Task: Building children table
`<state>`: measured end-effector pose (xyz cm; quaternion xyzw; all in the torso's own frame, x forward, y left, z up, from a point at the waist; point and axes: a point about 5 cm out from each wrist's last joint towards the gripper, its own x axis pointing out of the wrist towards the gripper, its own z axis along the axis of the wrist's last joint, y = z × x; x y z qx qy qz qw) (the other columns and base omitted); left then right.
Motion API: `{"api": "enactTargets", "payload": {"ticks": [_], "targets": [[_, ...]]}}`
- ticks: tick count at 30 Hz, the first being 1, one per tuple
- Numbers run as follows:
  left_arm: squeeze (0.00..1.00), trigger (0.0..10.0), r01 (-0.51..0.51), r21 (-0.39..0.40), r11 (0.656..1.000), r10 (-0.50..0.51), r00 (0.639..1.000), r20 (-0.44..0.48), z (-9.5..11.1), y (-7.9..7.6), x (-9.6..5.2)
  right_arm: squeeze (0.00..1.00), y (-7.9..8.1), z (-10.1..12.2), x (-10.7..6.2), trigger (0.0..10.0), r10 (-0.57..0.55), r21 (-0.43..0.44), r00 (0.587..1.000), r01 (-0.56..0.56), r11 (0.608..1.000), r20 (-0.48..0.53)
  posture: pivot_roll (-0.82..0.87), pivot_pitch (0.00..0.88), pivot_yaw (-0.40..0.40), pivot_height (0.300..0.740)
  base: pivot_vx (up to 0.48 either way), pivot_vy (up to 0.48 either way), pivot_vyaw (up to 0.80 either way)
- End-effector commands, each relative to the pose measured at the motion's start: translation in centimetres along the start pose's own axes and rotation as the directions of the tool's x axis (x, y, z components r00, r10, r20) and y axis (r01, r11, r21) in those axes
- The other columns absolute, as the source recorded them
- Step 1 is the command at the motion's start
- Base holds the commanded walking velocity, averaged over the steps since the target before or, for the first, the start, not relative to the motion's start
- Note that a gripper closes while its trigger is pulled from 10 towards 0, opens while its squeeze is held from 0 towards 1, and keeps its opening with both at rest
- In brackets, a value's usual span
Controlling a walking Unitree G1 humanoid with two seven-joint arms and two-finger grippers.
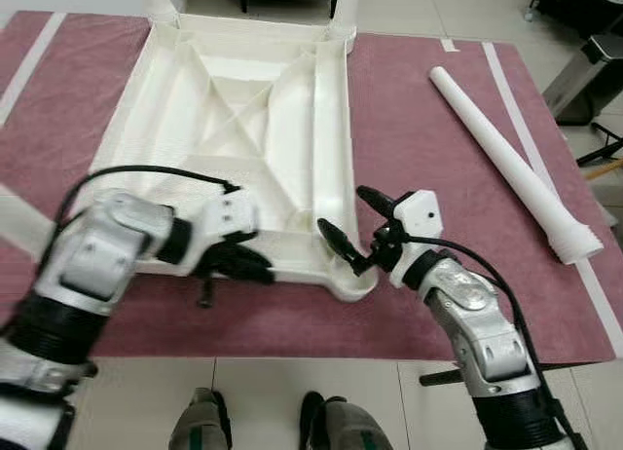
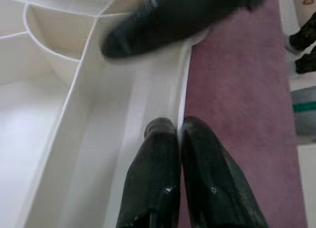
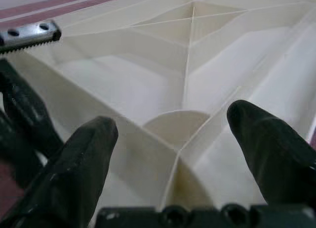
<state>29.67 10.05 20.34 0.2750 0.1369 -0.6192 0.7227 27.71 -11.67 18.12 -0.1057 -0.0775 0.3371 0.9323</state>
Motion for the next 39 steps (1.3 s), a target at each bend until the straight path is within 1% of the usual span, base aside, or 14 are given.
{"api": "enactTargets", "payload": {"ticks": [1, 7, 15, 16, 17, 18, 19, 22, 25, 26, 28, 31, 32, 39], "targets": [[0.00, 0.0, -0.158, 0.003, 0.987, 0.158, 0.987, -0.002, 0.2, 1.4, -1.1, 0.00, -0.2, -0.4, -0.3, 10.0, -0.001, -0.021, 1.000, 0.001, 1.000, -0.026, 0.16, 0.197, 0.009, 0.740, 0.000, 0.000, 0.00], [0.00, 0.0, -0.246, 0.139, 0.959, 0.257, 0.964, -0.071, 1.2, 3.3, 0.8, 0.00, -0.9, 1.5, -0.3, 10.0, 0.013, -0.060, 0.999, -0.011, 0.998, 0.029, 0.14, 0.191, 0.016, 0.740, 0.000, 0.000, 0.00], [0.00, 0.0, -0.323, 0.170, 0.931, 0.336, 0.940, -0.053, 2.5, 3.6, 1.7, 0.00, -2.6, 2.9, -1.4, 10.0, -0.043, 0.007, 0.997, 0.042, 0.999, 0.068, 0.12, 0.185, 0.012, 0.740, 0.000, 0.000, 0.00], [0.00, 2.8, -0.345, 0.180, 0.921, 0.355, 0.934, -0.025, 3.0, 3.6, 1.9, 0.00, -2.6, 2.8, -1.7, 10.0, -0.034, 0.014, 0.998, 0.033, 0.999, 0.054, 0.12, 0.185, 0.012, 0.740, 0.000, 0.000, 0.00], [0.00, 2.8, -0.345, 0.180, 0.921, 0.355, 0.934, -0.025, 3.0, 3.6, 1.9, 0.00, -2.6, 2.8, -1.7, 10.0, -0.034, 0.014, 0.998, 0.033, 0.999, 0.054, 0.12, 0.185, 0.012, 0.740, 0.000, 0.000, 0.00], [0.00, 8.9, -0.361, 0.200, 0.911, 0.369, 0.929, -0.003, 3.3, 3.6, 2.0, 0.00, -2.5, 2.5, -1.9, 10.0, -0.015, 0.010, 0.999, 0.015, 1.000, 0.030, 0.12, 0.184, 0.012, 0.740, 0.000, 0.000, 0.00], [0.00, 10.0, -0.407, 0.252, 0.878, 0.409, 0.911, 0.048, 3.8, 3.8, 1.9, 0.00, -2.1, 2.0, -2.2, 10.0, 0.017, 0.014, 1.000, -0.017, 1.000, -0.001, 0.11, 0.180, 0.010, 0.740, 0.000, 0.000, 0.00], [0.00, 10.0, -0.453, 0.294, 0.842, 0.443, 0.891, 0.103, 3.6, 3.6, 1.3, 0.00, -1.4, 0.7, -2.5, 10.0, 0.029, 0.041, 0.998, -0.026, 0.999, -0.056, 0.11, 0.177, 0.004, 0.740, 0.000, 0.000, 0.00], [0.00, 10.0, -0.447, 0.287, 0.847, 0.438, 0.893, 0.097, 3.3, 3.5, 1.2, 0.00, -1.3, 0.5, -2.5, 10.0, 0.018, 0.050, 0.998, -0.015, 0.999, -0.067, 0.11, 0.177, 0.004, 0.740, 0.000, 0.000, 0.00], [1.00, 10.0, -0.429, 0.292, 0.855, 0.417, 0.903, 0.103, 3.0, 2.9, 1.0, 0.00, -0.9, 0.8, -2.8, 10.0, 0.080, 0.049, 0.995, -0.077, 0.996, -0.063, 0.11, 0.171, -0.002, 0.740, 0.000, 0.000, 0.00], [1.00, 10.0, -0.421, 0.309, 0.853, 0.401, 0.907, 0.128, 2.7, 2.0, 0.6, 0.00, -0.6, 1.3, -3.5, 10.0, 0.188, 0.040, 0.980, -0.186, 0.982, -0.069, 0.11, 0.166, -0.013, 0.740, 0.000, 0.000, 0.00], [1.00, 10.0, -0.442, 0.304, 0.844, 0.418, 0.897, 0.145, 2.6, 1.7, 0.3, 0.00, -1.4, 1.6, -4.3, 10.0, 0.230, -0.004, 0.967, -0.232, 0.973, -0.106, 0.10, 0.161, -0.018, 0.740, 0.000, 0.000, 0.00], [0.00, 10.0, -0.438, 0.310, 0.844, 0.412, 0.899, 0.148, 2.5, 1.5, 0.0, 0.00, -1.9, 1.7, -4.7, 10.0, 0.235, -0.042, 0.963, -0.243, 0.969, -0.134, 0.10, 0.158, -0.021, 0.740, 0.000, 0.000, 0.00], [0.00, 10.0, -0.467, 0.326, 0.822, 0.427, 0.884, 0.190, 2.7, 1.2, -1.0, 0.00, -3.8, 2.5, -5.3, 10.0, 0.157, -0.110, 0.976, -0.174, 0.979, -0.148, 0.09, 0.152, -0.021, 0.740, 0.000, 0.000, 0.00]]}}
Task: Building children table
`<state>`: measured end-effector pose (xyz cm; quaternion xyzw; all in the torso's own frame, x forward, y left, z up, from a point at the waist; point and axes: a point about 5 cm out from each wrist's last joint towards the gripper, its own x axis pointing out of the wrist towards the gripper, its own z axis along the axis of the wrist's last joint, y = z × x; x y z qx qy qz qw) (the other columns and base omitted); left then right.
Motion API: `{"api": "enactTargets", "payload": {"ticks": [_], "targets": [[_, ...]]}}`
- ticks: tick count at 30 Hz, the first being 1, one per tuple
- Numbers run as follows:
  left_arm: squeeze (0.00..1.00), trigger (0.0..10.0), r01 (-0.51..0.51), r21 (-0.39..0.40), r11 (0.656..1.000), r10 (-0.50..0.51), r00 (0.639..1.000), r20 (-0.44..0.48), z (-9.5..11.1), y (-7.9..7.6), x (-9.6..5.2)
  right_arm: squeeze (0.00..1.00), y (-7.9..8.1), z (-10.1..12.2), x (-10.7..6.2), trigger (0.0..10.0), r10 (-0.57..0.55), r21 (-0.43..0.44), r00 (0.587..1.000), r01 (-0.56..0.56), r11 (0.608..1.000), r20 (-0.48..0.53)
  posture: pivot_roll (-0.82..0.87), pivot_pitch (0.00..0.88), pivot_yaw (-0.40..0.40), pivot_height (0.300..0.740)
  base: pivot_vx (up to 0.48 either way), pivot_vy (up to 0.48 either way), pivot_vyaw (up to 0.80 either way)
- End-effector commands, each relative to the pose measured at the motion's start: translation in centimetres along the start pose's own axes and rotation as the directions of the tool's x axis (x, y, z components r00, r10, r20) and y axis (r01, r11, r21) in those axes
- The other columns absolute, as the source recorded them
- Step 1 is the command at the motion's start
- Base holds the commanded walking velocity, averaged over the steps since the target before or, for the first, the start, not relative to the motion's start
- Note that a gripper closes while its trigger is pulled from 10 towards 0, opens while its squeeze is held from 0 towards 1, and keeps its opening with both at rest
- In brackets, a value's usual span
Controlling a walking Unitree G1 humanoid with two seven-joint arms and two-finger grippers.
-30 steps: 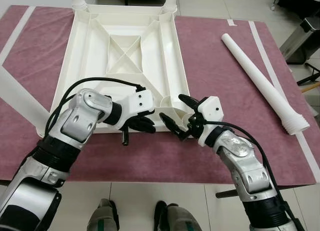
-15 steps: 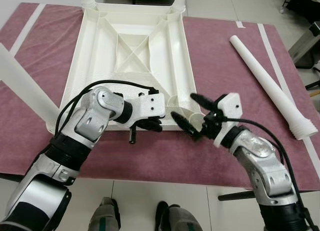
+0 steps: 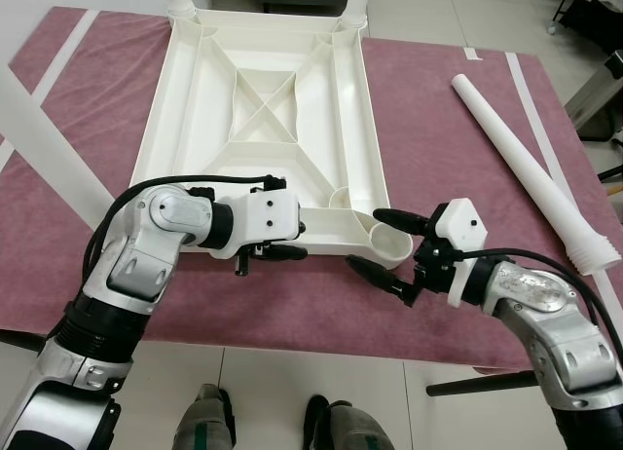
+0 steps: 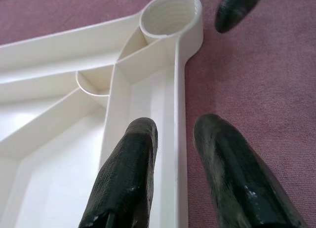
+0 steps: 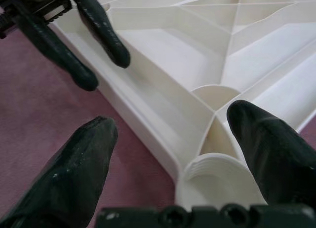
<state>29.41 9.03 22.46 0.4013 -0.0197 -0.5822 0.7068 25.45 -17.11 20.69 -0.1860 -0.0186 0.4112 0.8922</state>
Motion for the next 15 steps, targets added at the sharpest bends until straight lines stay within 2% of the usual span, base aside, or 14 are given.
{"api": "enactTargets", "payload": {"ticks": [1, 3, 5, 6, 7, 8, 9, 10, 13, 14, 15], "targets": [[0.00, 10.0, -0.345, -0.007, 0.939, 0.345, 0.938, 0.025, 0.4, 1.4, -0.8, 0.00, -1.1, 0.6, -0.8, 10.0, -0.066, -0.020, 0.998, 0.066, 0.998, 0.008, 0.09, 0.146, -0.021, 0.740, 0.000, 0.000, 0.00], [0.00, 10.0, -0.360, -0.016, 0.933, 0.360, 0.932, 0.038, 0.6, 1.5, -1.1, 0.00, -1.4, 0.8, -1.0, 10.0, -0.089, -0.023, 0.996, 0.089, 0.996, 0.012, 0.09, 0.146, -0.021, 0.740, 0.000, 0.000, 0.00], [0.00, 10.0, -0.431, -0.077, 0.899, 0.437, 0.894, 0.103, 1.6, 2.2, -2.2, 0.00, -2.5, 1.1, -1.6, 10.0, -0.189, 0.001, 0.982, 0.189, 0.982, 0.020, 0.08, 0.144, -0.021, 0.740, 0.000, 0.000, 0.00], [0.00, 10.0, -0.431, -0.077, 0.899, 0.437, 0.894, 0.103, 1.6, 2.2, -2.2, 0.00, -2.5, 1.1, -1.6, 10.0, -0.189, 0.001, 0.982, 0.189, 0.982, 0.020, 0.08, 0.144, -0.021, 0.740, 0.000, 0.000, 0.00], [0.00, 10.0, -0.503, -0.151, 0.851, 0.521, 0.844, 0.128, 2.1, 3.0, -3.2, 0.00, -3.6, 0.8, -2.0, 10.0, -0.320, 0.051, 0.948, 0.319, 0.946, 0.008, 0.08, 0.142, -0.020, 0.740, 0.000, 0.000, 0.00], [0.00, 10.0, -0.530, -0.175, 0.830, 0.552, 0.826, 0.114, 1.9, 3.3, -3.5, 0.00, -4.1, 0.5, -2.2, 10.0, -0.382, 0.068, 0.924, 0.382, 0.922, -0.009, 0.07, 0.141, -0.016, 0.740, 0.000, 0.000, 0.00], [0.00, 10.0, -0.530, -0.175, 0.830, 0.552, 0.826, 0.114, 1.9, 3.3, -3.5, 0.00, -4.1, 0.5, -2.2, 10.0, -0.382, 0.068, 0.924, 0.382, 0.922, -0.009, 0.07, 0.141, -0.016, 0.740, 0.000, 0.000, 0.00], [0.00, 10.0, -0.547, -0.190, 0.815, 0.571, 0.815, 0.104, 1.7, 3.4, -3.6, 0.00, -4.5, 0.2, -2.2, 10.0, -0.421, 0.078, 0.907, 0.422, 0.903, -0.021, 0.07, 0.141, -0.016, 0.740, 0.000, 0.000, 0.00], [0.00, 10.0, -0.617, -0.233, 0.751, 0.641, 0.766, 0.040, 0.3, 3.4, -3.8, 0.00, -6.0, -1.0, -2.0, 10.0, -0.587, 0.101, 0.806, 0.592, 0.799, -0.077, 0.07, 0.137, -0.006, 0.740, 0.000, 0.000, 0.00], [0.00, 10.0, -0.617, -0.233, 0.751, 0.641, 0.766, 0.040, 0.3, 3.4, -3.8, 0.00, -6.0, -1.0, -2.0, 10.0, -0.587, 0.101, 0.806, 0.592, 0.799, -0.077, 0.07, 0.137, -0.006, 0.740, 0.000, 0.000, 0.00], [0.00, 10.0, -0.642, -0.294, 0.708, 0.682, 0.729, 0.053, 0.4, 3.2, -3.9, 0.00, -6.1, -1.1, -1.6, 10.0, -0.626, 0.143, 0.777, 0.628, 0.765, -0.064, 0.06, 0.127, 0.000, 0.740, 0.000, 0.000, 0.00]]}}
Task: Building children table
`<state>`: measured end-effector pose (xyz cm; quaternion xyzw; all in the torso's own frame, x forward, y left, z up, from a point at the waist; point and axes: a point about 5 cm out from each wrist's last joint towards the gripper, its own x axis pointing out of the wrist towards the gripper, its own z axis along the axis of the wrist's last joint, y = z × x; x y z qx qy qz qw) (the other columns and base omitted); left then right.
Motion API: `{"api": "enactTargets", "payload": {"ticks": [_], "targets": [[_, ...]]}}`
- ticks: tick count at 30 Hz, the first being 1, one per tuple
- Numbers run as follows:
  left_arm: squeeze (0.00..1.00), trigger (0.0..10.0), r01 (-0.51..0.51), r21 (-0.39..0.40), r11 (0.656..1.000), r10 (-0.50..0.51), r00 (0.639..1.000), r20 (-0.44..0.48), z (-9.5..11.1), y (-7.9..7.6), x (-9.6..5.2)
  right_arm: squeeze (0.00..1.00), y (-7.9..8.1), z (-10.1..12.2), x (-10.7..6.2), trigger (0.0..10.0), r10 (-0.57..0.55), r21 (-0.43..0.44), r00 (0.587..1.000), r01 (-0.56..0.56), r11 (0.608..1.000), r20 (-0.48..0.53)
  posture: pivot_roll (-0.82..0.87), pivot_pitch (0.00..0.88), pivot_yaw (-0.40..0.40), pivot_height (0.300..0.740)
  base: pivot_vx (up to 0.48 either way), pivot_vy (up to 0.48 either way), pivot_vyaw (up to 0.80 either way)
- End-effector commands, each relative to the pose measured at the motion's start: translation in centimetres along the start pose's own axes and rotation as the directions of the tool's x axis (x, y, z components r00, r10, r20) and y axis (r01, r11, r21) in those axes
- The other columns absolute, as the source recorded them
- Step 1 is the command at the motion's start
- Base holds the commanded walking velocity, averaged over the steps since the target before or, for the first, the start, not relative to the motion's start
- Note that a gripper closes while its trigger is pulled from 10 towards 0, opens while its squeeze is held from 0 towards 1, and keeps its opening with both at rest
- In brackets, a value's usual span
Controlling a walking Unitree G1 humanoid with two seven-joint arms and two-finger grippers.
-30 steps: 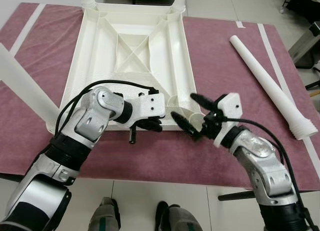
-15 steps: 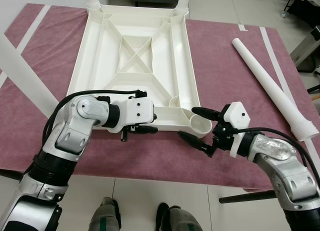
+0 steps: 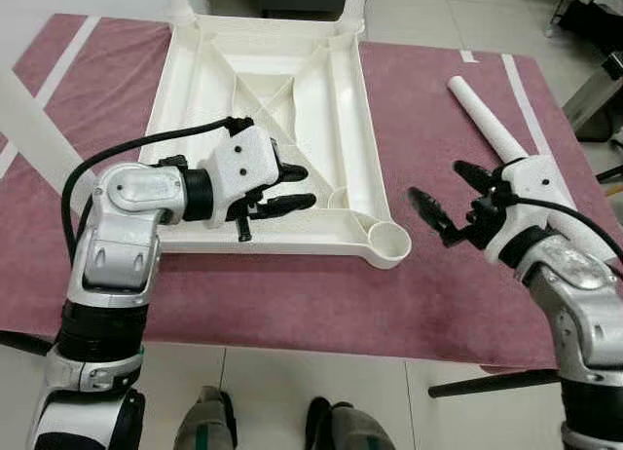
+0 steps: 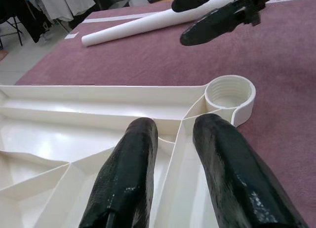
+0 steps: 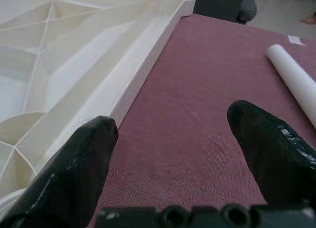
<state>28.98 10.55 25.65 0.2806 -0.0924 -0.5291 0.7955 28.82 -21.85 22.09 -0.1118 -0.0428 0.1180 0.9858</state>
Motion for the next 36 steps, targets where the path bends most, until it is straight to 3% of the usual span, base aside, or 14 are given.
{"api": "enactTargets", "payload": {"ticks": [1, 4, 6, 7, 9, 10, 11, 12, 20, 22, 23, 24, 30, 36], "targets": [[0.00, 10.0, -0.520, -0.112, 0.847, 0.523, 0.852, 0.006, -0.6, 1.5, -0.8, 0.00, 0.2, 0.0, 0.4, 10.0, -0.090, 0.073, 0.995, 0.087, 0.993, 0.039, 0.06, 0.119, 0.002, 0.740, 0.000, 0.000, 0.00], [0.00, 10.0, -0.542, -0.147, 0.828, 0.550, 0.835, 0.016, -0.6, 1.1, -0.8, 0.00, 0.6, 0.2, 0.6, 10.0, -0.109, 0.110, 0.992, 0.101, 0.989, 0.070, 0.07, 0.113, 0.003, 0.740, 0.000, 0.000, 0.00], [0.00, 10.0, -0.613, -0.228, 0.756, 0.628, 0.778, -0.010, -1.4, 0.0, -1.1, 0.00, 2.4, 0.7, 1.1, 10.0, -0.073, 0.172, 0.988, 0.049, 0.984, 0.138, 0.07, 0.089, -0.002, 0.740, 0.000, 0.000, 0.00], [0.00, 10.0, -0.613, -0.228, 0.756, 0.628, 0.778, -0.010, -1.4, 0.0, -1.1, 0.00, 2.4, 0.7, 1.1, 10.0, -0.073, 0.172, 0.988, 0.049, 0.984, 0.138, 0.07, 0.089, -0.002, 0.740, 0.000, 0.000, 0.00], [0.00, 10.0, -0.706, -0.289, 0.646, 0.726, 0.686, -0.051, -2.2, -0.5, -2.0, 0.00, 4.5, 1.2, 1.5, 10.0, 0.015, 0.164, 0.981, -0.048, 0.985, 0.195, 0.08, 0.067, -0.016, 0.740, 0.000, 0.000, 0.00], [0.00, 10.0, -0.743, -0.289, 0.604, 0.760, 0.646, -0.074, -2.5, -0.5, -2.5, 0.00, 5.2, 1.4, 1.6, 10.0, 0.040, 0.165, 0.977, -0.076, 0.983, 0.207, 0.08, 0.064, -0.018, 0.740, 0.000, 0.000, 0.00], [0.00, 10.0, -0.743, -0.289, 0.604, 0.760, 0.646, -0.074, -2.5, -0.5, -2.5, 0.00, 5.2, 1.4, 1.6, 10.0, 0.040, 0.165, 0.977, -0.076, 0.983, 0.207, 0.08, 0.064, -0.018, 0.740, 0.000, 0.000, 0.00], [0.00, 10.0, -0.771, -0.289, 0.568, 0.778, 0.617, -0.116, -3.4, -0.6, -3.4, 0.00, 6.2, 1.3, 2.0, 10.0, 0.074, 0.167, 0.975, -0.110, 0.980, 0.210, 0.08, 0.056, -0.025, 0.740, 0.000, 0.000, 0.00], [0.00, 10.0, -0.834, -0.225, 0.504, 0.812, 0.546, -0.204, -5.7, -1.4, -4.8, 0.00, 8.1, 0.2, 2.8, 10.0, 0.146, 0.129, 0.971, -0.172, 0.977, 0.187, 0.09, 0.043, -0.032, 0.740, 0.000, 0.000, 0.00], [0.00, 10.0, -0.890, -0.174, 0.423, 0.848, 0.456, -0.271, -7.2, -2.0, -5.2, 0.00, 8.7, -0.6, 3.3, 10.0, 0.135, 0.142, 0.976, -0.160, 0.977, 0.172, 0.09, 0.044, -0.027, 0.740, 0.000, 0.000, 0.00], [0.00, 10.0, -0.890, -0.174, 0.423, 0.848, 0.456, -0.271, -7.2, -2.0, -5.2, 0.00, 8.7, -0.6, 3.3, 10.0, 0.135, 0.142, 0.976, -0.160, 0.977, 0.172, 0.09, 0.044, -0.027, 0.740, 0.000, 0.000, 0.00], [0.00, 10.0, -0.910, -0.149, 0.388, 0.856, 0.415, -0.308, -8.0, -2.3, -5.2, 0.00, 9.1, -1.0, 3.5, 10.0, 0.121, 0.158, 0.979, -0.146, 0.976, 0.162, 0.09, 0.047, -0.030, 0.740, 0.000, 0.000, 0.00], [0.00, 10.0, -0.921, -0.126, 0.368, 0.869, 0.389, -0.307, -8.1, -1.6, -4.7, 0.00, 9.2, -1.3, 3.7, 10.0, 0.108, 0.164, 0.982, -0.133, 0.977, 0.156, 0.10, 0.051, -0.040, 0.740, 0.000, -0.080, 0.00], [0.02, 10.0, -0.914, -0.142, 0.380, 0.870, 0.405, -0.282, -7.9, -1.6, -4.3, 0.00, 8.7, -1.4, 3.8, 10.0, 0.097, 0.146, 0.982, -0.121, 0.982, 0.161, 0.10, 0.058, -0.041, 0.740, 0.000, -0.480, 0.00]]}}
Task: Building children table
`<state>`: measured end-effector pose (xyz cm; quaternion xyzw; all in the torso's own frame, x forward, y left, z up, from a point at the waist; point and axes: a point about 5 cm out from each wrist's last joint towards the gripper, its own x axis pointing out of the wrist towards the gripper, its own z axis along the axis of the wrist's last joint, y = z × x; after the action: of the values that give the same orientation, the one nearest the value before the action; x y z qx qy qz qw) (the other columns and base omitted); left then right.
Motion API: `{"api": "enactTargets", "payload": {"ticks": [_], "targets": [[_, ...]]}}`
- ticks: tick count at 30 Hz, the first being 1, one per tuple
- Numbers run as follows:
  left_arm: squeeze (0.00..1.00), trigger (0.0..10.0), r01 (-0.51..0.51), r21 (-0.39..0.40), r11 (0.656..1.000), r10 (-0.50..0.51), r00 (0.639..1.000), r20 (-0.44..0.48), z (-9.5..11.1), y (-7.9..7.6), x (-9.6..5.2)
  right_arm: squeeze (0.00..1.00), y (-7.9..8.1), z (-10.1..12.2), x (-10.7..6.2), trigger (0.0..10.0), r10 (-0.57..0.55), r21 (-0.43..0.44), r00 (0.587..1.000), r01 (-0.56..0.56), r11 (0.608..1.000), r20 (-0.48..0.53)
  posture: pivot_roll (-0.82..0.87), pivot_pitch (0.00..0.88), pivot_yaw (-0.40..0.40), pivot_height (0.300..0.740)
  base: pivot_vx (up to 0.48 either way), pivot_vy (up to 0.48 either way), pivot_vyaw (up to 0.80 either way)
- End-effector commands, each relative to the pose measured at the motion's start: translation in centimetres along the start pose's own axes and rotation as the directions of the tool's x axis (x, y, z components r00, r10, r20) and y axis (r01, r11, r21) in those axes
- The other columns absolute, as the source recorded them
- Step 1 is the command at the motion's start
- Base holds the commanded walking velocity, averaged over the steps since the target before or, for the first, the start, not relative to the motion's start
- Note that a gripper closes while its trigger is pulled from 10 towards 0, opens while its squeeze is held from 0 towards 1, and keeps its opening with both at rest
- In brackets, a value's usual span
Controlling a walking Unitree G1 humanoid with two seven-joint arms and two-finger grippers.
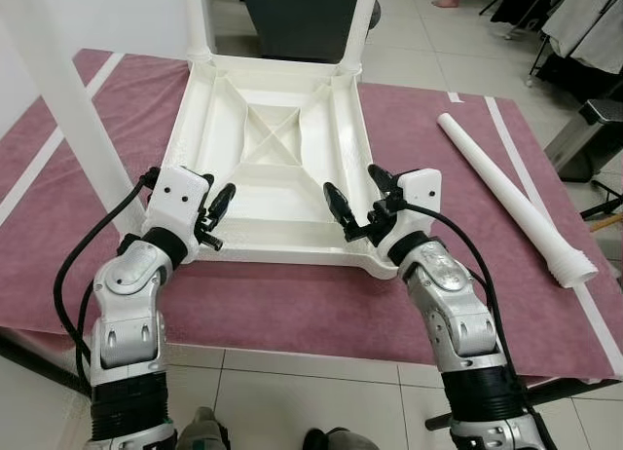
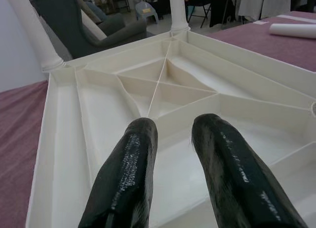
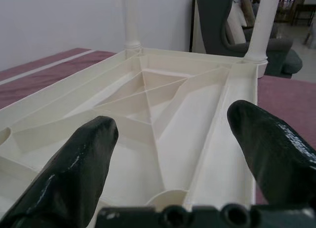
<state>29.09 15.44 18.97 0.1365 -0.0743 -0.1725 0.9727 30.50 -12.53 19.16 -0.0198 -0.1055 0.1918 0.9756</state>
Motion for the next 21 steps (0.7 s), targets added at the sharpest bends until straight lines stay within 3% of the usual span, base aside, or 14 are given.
{"api": "enactTargets", "payload": {"ticks": [1, 18, 21], "targets": [[0.02, 10.0, -0.350, -0.016, 0.937, 0.350, 0.937, -0.015, -0.49, 1.21, -0.20, 0.00, -0.57, -0.28, -0.10, 10.0, -0.019, -0.020, 1.000, 0.019, 1.000, -0.008, 0.10, 0.061, -0.042, 0.740, 0.000, -0.480, 0.00], [0.01, 10.0, -0.365, -0.012, 0.931, 0.365, 0.931, -0.005, -0.40, 1.91, -0.18, 0.00, -0.91, -0.33, -0.22, 10.0, -0.032, -0.034, 0.999, 0.032, 0.999, -0.001, 0.10, 0.074, -0.041, 0.740, 0.000, -0.480, 0.00], [0.00, 10.0, -0.372, -0.012, 0.928, 0.372, 0.928, -0.025, -0.62, 2.07, -0.16, 0.00, -0.91, -0.38, -0.30, 10.0, -0.033, -0.036, 0.999, 0.033, 0.999, -0.002, 0.10, 0.077, -0.038, 0.740, 0.000, -0.230, 0.00]]}}
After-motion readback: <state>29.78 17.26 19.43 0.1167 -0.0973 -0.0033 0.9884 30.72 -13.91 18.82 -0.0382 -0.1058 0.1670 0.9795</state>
